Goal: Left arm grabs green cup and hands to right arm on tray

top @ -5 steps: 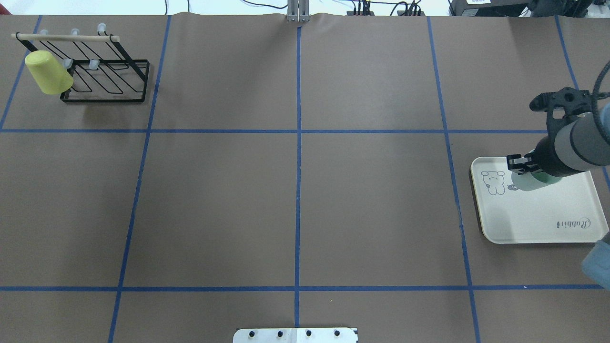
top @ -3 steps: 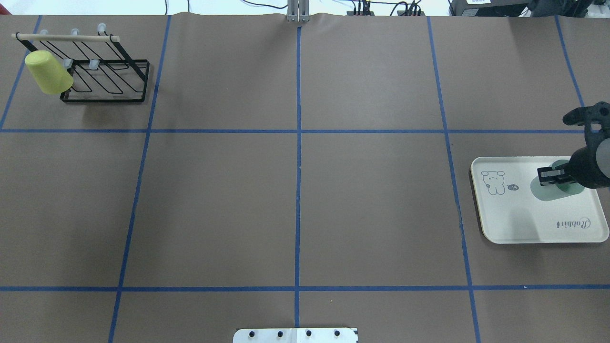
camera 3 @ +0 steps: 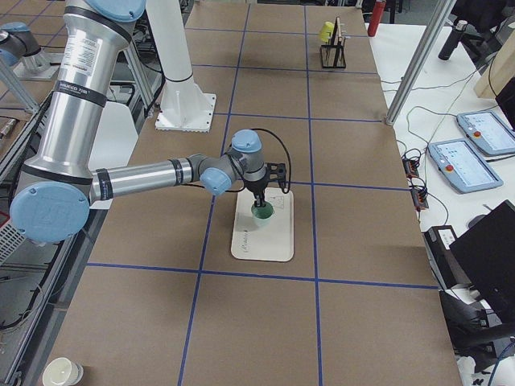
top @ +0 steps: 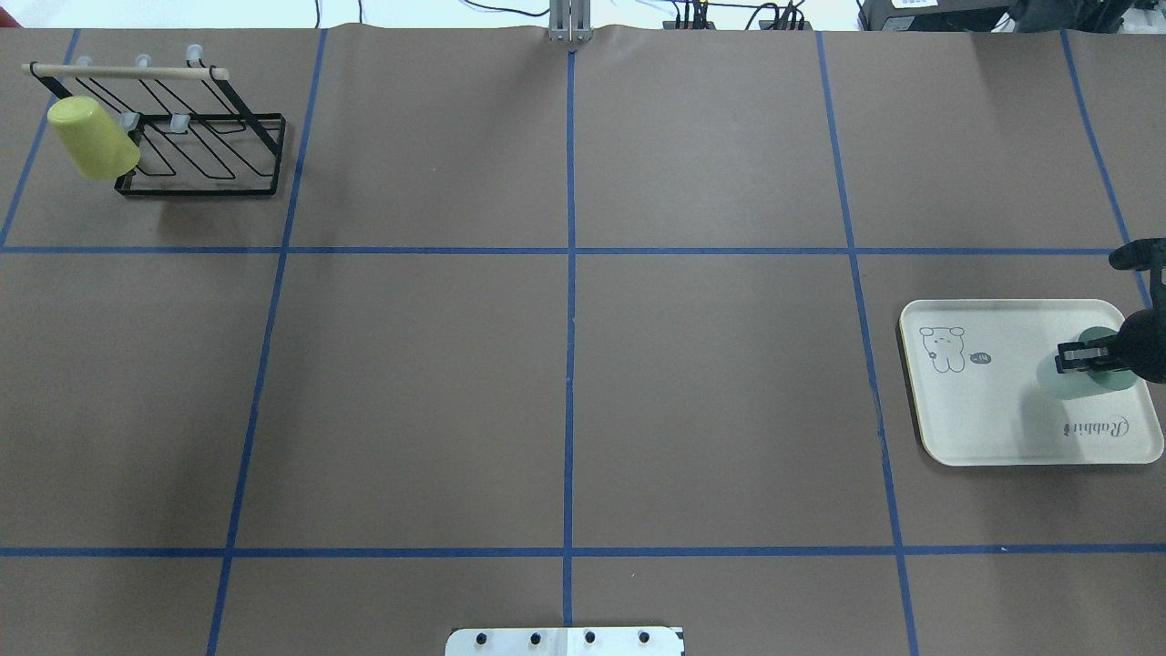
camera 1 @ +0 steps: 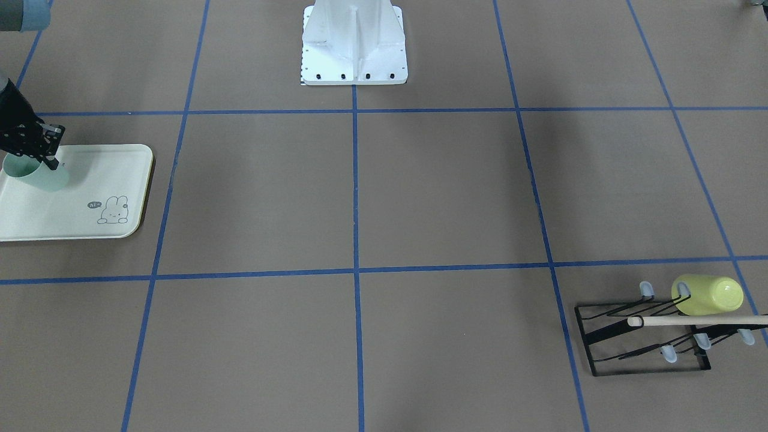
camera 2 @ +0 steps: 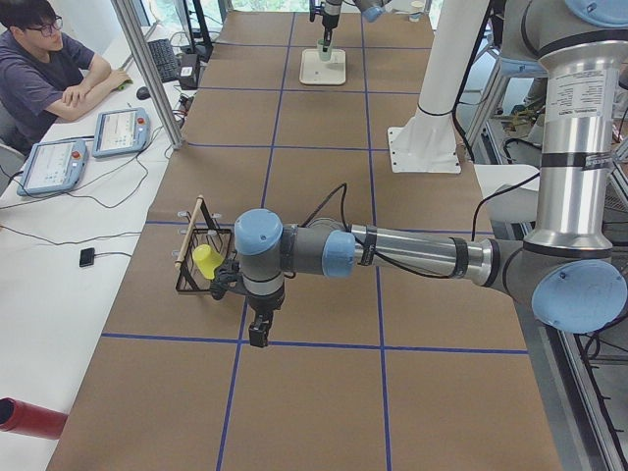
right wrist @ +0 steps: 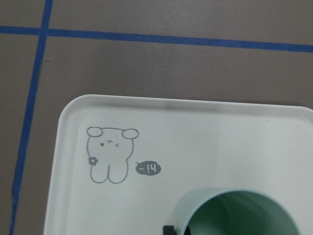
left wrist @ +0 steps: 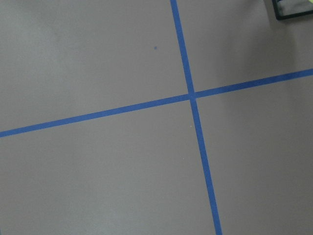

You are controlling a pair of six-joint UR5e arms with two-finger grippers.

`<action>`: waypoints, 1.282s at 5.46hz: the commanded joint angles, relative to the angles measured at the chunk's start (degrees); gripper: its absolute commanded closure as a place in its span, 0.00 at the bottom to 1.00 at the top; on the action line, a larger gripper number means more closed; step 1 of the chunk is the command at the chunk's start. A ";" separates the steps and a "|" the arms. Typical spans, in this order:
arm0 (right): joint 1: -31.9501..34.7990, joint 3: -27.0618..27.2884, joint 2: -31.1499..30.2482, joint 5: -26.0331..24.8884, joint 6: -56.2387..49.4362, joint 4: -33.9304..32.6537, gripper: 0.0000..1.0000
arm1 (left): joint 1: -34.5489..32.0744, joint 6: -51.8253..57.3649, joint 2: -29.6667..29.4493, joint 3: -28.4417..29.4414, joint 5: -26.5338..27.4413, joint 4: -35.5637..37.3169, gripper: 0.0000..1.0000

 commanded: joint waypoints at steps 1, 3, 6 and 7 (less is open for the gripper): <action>-0.54 -1.86 0.91 -1.09 0.07 0.08 0.02 | 0.00 0.05 0.14 0.25 -0.55 -0.04 0.00; 0.07 -1.00 1.35 -0.49 -0.54 -0.44 0.00 | 0.00 -0.04 0.05 0.16 -0.72 -0.04 0.00; 19.50 -0.11 5.46 13.37 -22.46 -15.55 0.00 | -0.18 -0.39 0.23 0.34 -2.75 -0.04 0.00; 27.68 -0.28 9.05 16.71 -37.13 -27.14 0.00 | -0.35 -0.48 2.14 0.25 -4.92 0.04 0.00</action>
